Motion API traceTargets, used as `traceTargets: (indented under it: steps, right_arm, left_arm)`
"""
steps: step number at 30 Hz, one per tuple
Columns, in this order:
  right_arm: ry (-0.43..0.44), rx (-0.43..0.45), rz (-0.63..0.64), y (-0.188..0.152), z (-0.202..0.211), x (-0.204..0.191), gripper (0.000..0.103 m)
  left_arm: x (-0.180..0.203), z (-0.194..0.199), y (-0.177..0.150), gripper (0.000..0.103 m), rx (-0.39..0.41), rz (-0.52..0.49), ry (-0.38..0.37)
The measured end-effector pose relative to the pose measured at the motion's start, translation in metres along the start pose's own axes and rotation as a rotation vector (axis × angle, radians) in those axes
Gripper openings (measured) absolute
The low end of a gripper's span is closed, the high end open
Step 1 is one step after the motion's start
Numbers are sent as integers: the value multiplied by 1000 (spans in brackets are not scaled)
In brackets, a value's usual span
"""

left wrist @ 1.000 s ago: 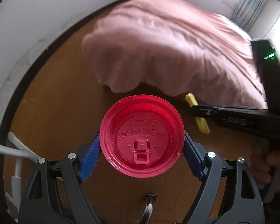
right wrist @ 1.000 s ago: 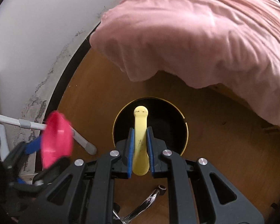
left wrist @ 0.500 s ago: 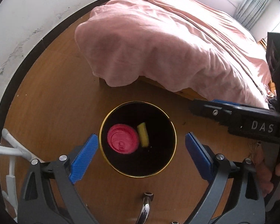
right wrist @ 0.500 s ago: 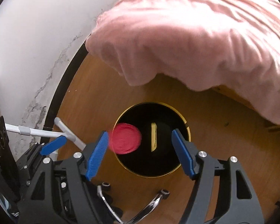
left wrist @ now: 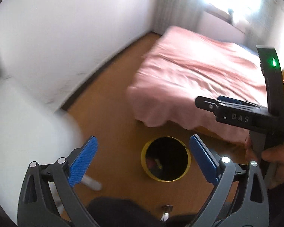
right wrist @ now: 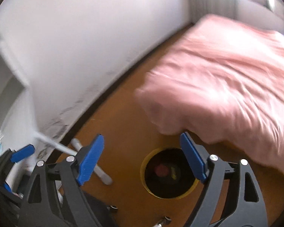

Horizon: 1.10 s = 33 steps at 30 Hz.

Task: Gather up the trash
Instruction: 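Grasp the clear plastic bag with the left tool while the right tool grasps the magazine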

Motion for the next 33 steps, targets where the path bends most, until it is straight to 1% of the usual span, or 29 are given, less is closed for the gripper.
traceTargets:
  steps: [1,2,3,4,6,7,9,10,11,13,15,16,19,20,23,25,26,27,28,30,31,33]
  right_arm:
    - [35,-7,38,1,1,-26,81]
    - [94,-20,97,1,-1,-67,81]
    - [129,-28,130,1,-2,-92,81]
    - [178,-41,179,-1,-5,-130,81]
    - [252,-69,256,-7,-11,-191,81]
    - [284,-82,286,-11,-13,-218,80]
    - [374,-121,361,-23,-19,-287,80]
    - [415,-146,397,-31,-22,-323,80]
    - [449,-170,426,-38,-26,-354,80]
    - [492,-214,478,-55,-31,-409,80]
    - [522,-255,517,-71,-36,-450,80]
    - [534,-279,536,-80,-41,-470,80]
    - [542,-338,561,-99,-54,-505,76]
    - [540,-359,558,-103,-60,-509,74]
    - [543,-410,533,-114,-74,-520,63]
    - [528,-423,525,-119,-86,-524,57]
    - [527,-437,519,-122,-90,-526,51]
    - [531,-449,517,-126,-93,-531,44]
    - [540,-454,518,-129,-96,-537,40]
    - [537,-461,514,-130,-97,-536,8]
    - [547,-463,504,-128,-94,-534,7]
    - [550,-418,510,-120,-82,-525,5]
  left_arm:
    - [-29,22,-3,95,12,33,46]
    - [-56,41,-8,95,22,61,94]
    - [-81,58,-13,95,32,88,139]
    - [-121,85,-25,95,40,137,217]
    - [-170,117,-43,95,55,208,306]
    - [-209,144,-62,95,69,270,369]
    - [-251,174,-88,95,67,339,449]
    - [-277,193,-107,95,65,386,500]
    - [-298,210,-125,95,67,431,538]
    - [-334,238,-159,95,75,531,588]
    - [-366,262,-192,95,80,639,626]
    - [-372,267,-202,95,79,659,633]
    - [-391,289,-241,95,83,720,656]
    - [-394,290,-246,95,82,733,650]
    - [-400,299,-268,95,80,765,641]
    - [-400,302,-274,95,79,765,647]
    - [-404,303,-280,95,78,766,649]
    - [-405,302,-282,95,77,768,651]
    - [-407,301,-281,95,76,771,653]
    - [-408,298,-281,95,78,769,649]
    - [-408,295,-276,95,78,764,646]
    - [-409,289,-268,95,83,754,639]
Point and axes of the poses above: each gripper's, at about its wrist camera, not at the fingertips, and z roughly against the way its jaws point, x to its right, y to its top, the point moved 10 cm from there along -z, roughly the way its jaws point, and after that the axes turned 4 degrees about y, right-handed, at the moved point
